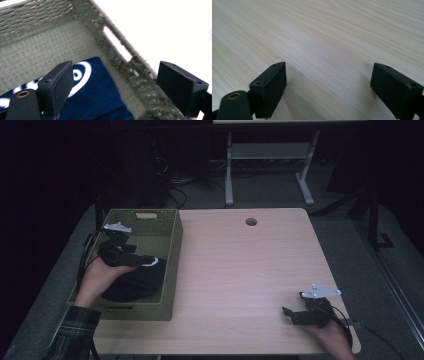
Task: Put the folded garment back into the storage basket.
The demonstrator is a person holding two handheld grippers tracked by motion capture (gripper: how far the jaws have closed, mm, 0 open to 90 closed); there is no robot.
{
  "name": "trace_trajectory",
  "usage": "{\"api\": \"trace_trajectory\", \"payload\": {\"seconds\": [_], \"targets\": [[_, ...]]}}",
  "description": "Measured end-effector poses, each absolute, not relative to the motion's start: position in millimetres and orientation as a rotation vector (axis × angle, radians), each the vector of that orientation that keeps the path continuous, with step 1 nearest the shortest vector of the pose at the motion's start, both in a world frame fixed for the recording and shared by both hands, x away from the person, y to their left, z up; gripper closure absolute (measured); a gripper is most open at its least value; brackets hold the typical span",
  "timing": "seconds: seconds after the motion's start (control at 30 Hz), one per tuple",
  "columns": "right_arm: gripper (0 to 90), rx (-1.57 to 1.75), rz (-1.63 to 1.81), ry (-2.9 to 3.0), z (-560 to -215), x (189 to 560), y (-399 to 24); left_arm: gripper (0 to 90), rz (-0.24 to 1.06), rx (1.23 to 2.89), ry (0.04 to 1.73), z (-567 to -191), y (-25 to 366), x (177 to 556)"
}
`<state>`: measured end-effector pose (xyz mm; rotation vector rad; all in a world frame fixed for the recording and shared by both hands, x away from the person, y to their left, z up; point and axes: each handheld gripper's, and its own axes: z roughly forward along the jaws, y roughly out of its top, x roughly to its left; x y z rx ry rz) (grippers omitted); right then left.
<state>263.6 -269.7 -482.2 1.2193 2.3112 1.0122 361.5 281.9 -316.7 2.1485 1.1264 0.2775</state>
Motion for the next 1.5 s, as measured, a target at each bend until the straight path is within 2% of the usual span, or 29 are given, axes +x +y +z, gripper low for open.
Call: {"api": "trace_trajectory", "payload": {"seconds": [0.83, 1.13, 1.5], "targets": [[13.2, 1.217, 1.013, 2.312, -482.3, 263.7, -269.8, 14.1, 0.201, 2.182, 0.869, -327.6, 177.2, 348.8], [13.2, 1.216, 1.013, 2.312, -482.3, 263.7, -269.8, 14.1, 0.194, 2.192, 0.794, -342.2, 135.1, 335.6], [13.2, 1.217, 1.013, 2.312, -482.3, 263.7, -269.8, 14.0, 0.199, 2.192, 0.751, -368.9, 103.0, 325.2]]}}
